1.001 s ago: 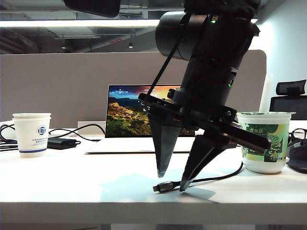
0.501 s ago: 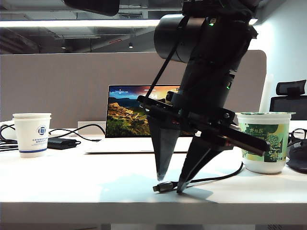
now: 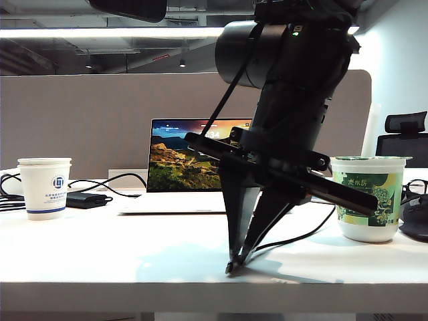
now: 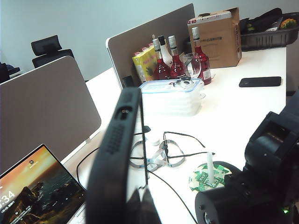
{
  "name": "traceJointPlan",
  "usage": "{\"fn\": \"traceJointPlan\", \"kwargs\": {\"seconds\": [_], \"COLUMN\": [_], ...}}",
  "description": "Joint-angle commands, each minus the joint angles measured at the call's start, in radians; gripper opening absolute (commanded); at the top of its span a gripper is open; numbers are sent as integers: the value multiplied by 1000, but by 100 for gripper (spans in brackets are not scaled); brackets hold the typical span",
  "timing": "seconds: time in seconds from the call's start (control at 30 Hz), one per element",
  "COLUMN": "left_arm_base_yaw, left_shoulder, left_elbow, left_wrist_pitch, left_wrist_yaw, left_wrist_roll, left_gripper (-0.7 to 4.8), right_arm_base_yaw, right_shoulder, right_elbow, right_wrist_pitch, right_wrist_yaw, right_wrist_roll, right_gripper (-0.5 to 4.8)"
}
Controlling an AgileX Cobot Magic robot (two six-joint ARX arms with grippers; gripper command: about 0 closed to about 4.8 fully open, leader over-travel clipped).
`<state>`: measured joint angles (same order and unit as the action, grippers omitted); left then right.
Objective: Pick up the black phone, pick up the charger plug, insert the charger plug into the phone's charging port, and finally place the connected phone back on the desk.
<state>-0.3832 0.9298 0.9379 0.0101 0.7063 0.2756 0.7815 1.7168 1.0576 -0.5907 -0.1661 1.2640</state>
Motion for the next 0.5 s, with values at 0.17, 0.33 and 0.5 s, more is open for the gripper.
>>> {"fn": "traceJointPlan", "kwargs": {"seconds": [0.17, 0.33, 0.5], "left_arm_base_yaw": [1, 1, 1], "left_shoulder": [-6, -6, -6], "left_elbow": [8, 8, 8], "left_wrist_pitch": [28, 28, 29], "left_wrist_yaw": [4, 4, 3], "left_wrist_roll": [-3, -3, -3], "left_gripper": [-6, -6, -6], "right_arm_base_yaw": [1, -6, -27], "right_shoulder": [-42, -123, -204], "right_elbow": [-1, -1, -1], "right_wrist_pitch": [24, 88, 103], "right_wrist_yaw": [12, 18, 99], "right_wrist_roll": [-249, -411, -483], "right_gripper": [-7, -7, -7]}}
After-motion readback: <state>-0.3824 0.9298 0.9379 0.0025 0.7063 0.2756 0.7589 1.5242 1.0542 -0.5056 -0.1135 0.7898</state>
